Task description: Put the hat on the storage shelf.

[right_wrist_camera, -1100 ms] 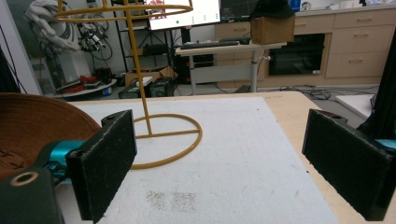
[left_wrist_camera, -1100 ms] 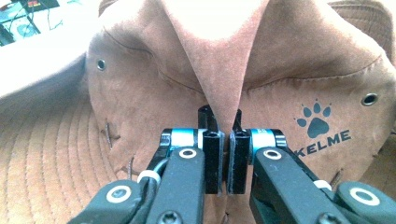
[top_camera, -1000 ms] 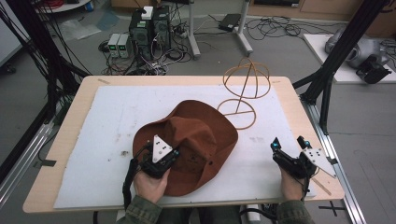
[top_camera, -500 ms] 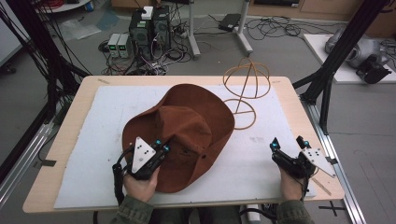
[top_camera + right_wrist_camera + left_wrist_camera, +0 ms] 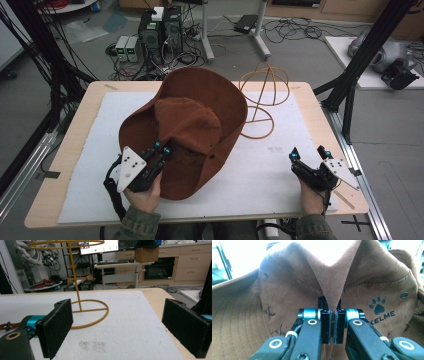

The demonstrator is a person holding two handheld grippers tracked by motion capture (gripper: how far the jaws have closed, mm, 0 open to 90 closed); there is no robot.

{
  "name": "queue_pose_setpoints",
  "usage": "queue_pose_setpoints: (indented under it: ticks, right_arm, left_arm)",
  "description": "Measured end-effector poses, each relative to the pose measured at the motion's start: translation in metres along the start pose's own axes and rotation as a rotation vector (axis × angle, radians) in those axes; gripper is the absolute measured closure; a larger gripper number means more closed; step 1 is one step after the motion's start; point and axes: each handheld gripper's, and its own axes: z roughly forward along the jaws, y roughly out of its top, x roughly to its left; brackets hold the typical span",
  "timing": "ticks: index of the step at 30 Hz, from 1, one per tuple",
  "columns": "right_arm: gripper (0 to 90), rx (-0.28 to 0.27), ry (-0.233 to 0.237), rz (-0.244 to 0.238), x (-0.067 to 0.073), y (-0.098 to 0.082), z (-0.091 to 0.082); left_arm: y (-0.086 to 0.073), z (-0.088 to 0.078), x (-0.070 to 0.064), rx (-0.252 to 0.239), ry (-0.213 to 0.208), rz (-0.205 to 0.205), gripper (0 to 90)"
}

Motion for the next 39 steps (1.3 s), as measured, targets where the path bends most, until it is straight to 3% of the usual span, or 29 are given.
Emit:
queue_pose_setpoints:
  ticks: [4,10,17,23,33,39]
  right_arm:
    - [9.3,-0.004,-0.003,0.003,0.000,0.000,0.000]
    - [9.3,0.000,0.002,0.002,0.001,0.000,0.000]
    - [9.3,0.000,0.008,0.001,0.001,0.000,0.001]
    - [9.3,0.002,0.011,0.001,0.002,-0.001,0.002]
    - [9.3,0.012,0.027,-0.006,0.004,-0.002,0.005]
    - [9.3,0.019,0.037,0.008,0.004,-0.004,0.005]
  left_arm:
    - [0.014,0.007,0.002,-0.039,-0.025,-0.019,87.6]
    - [0.033,0.022,0.002,-0.079,-0.046,-0.005,87.6]
    - [0.059,0.051,0.000,-0.108,-0.094,0.017,87.5]
    - [0.083,0.086,-0.003,-0.144,-0.130,0.017,87.5]
    - [0.113,0.154,-0.022,-0.176,-0.218,0.007,87.5]
    - [0.116,0.194,-0.032,-0.163,-0.259,-0.007,87.5]
